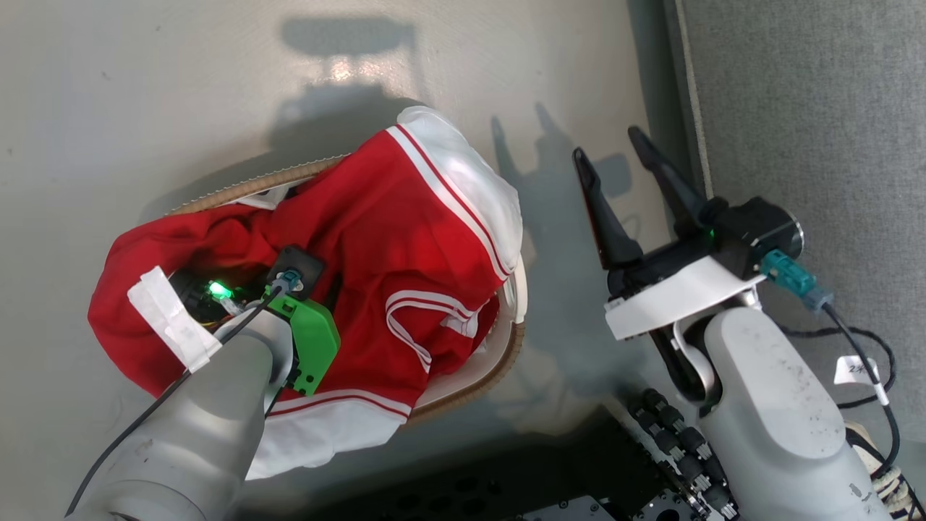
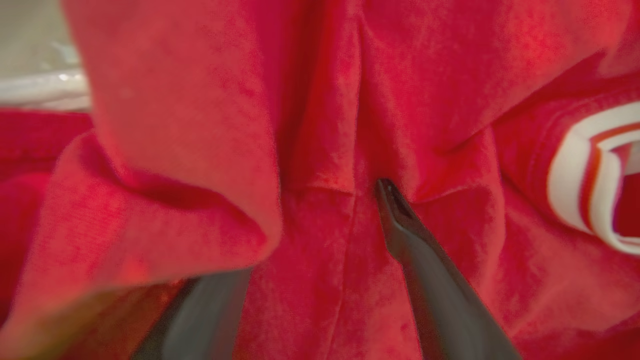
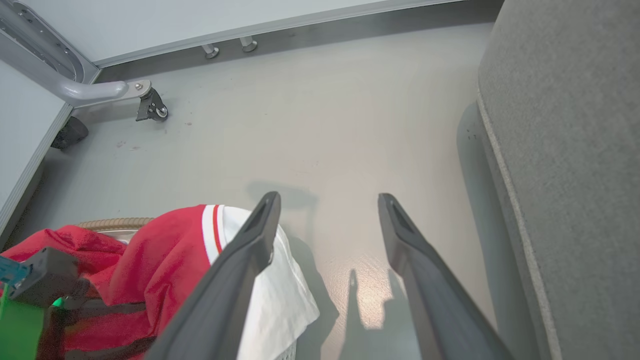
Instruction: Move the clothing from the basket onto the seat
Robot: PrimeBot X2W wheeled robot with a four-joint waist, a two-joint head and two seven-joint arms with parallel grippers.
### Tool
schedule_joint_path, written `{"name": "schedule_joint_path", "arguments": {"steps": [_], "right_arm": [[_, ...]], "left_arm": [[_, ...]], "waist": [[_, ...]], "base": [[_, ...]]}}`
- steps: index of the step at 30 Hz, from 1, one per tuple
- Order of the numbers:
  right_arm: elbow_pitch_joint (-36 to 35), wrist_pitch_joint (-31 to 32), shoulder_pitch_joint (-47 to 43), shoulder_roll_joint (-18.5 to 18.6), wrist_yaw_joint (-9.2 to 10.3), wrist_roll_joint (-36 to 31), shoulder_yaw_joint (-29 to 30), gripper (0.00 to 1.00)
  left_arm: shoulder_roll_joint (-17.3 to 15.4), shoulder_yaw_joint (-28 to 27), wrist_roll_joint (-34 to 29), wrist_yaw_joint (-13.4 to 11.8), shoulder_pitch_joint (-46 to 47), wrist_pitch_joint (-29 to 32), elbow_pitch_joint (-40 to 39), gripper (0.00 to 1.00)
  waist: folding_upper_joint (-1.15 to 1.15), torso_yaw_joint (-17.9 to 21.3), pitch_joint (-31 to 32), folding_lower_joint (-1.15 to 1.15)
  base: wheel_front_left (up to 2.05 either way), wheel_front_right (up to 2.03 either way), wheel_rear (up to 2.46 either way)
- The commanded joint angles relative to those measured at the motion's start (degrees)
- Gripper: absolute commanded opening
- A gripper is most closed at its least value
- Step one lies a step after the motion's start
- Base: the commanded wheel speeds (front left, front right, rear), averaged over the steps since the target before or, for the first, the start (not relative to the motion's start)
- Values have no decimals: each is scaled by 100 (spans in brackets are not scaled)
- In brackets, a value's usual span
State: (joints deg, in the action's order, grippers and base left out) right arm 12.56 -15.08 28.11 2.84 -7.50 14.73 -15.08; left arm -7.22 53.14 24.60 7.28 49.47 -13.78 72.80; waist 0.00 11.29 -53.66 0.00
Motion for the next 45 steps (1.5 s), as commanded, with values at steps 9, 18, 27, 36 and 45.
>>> {"name": "schedule_joint_path", "arguments": {"steps": [9, 18, 27, 36, 45], "right_arm": [[-168, -13, 4, 14, 2, 7, 66, 100], [46, -13, -90, 14, 2, 49, 31, 100], [301, -13, -289, 18, 2, -81, 204, 100], [456, -13, -534, 18, 3, -75, 463, 100], [532, -13, -866, 50, 3, -124, 728, 100]], "left_arm": [[1, 92, 118, 17, -177, -81, 78, 0], [32, -86, 306, -47, -578, -143, -154, 0], [-41, -601, 285, -228, -1282, -145, -1140, 0], [-48, -1105, 18, -219, -1866, -146, -1777, 0], [3, -1860, -506, -175, -2418, -146, -2928, 0]], "waist": [[0, 32, 382, 0], [0, -19, 1142, 0], [0, -228, 1974, 0], [0, -469, 2718, 0], [0, -789, 3260, 0]], "base": [[0, 0, 0], [0, 0, 0], [0, 0, 0], [0, 0, 0], [0, 0, 0]]}}
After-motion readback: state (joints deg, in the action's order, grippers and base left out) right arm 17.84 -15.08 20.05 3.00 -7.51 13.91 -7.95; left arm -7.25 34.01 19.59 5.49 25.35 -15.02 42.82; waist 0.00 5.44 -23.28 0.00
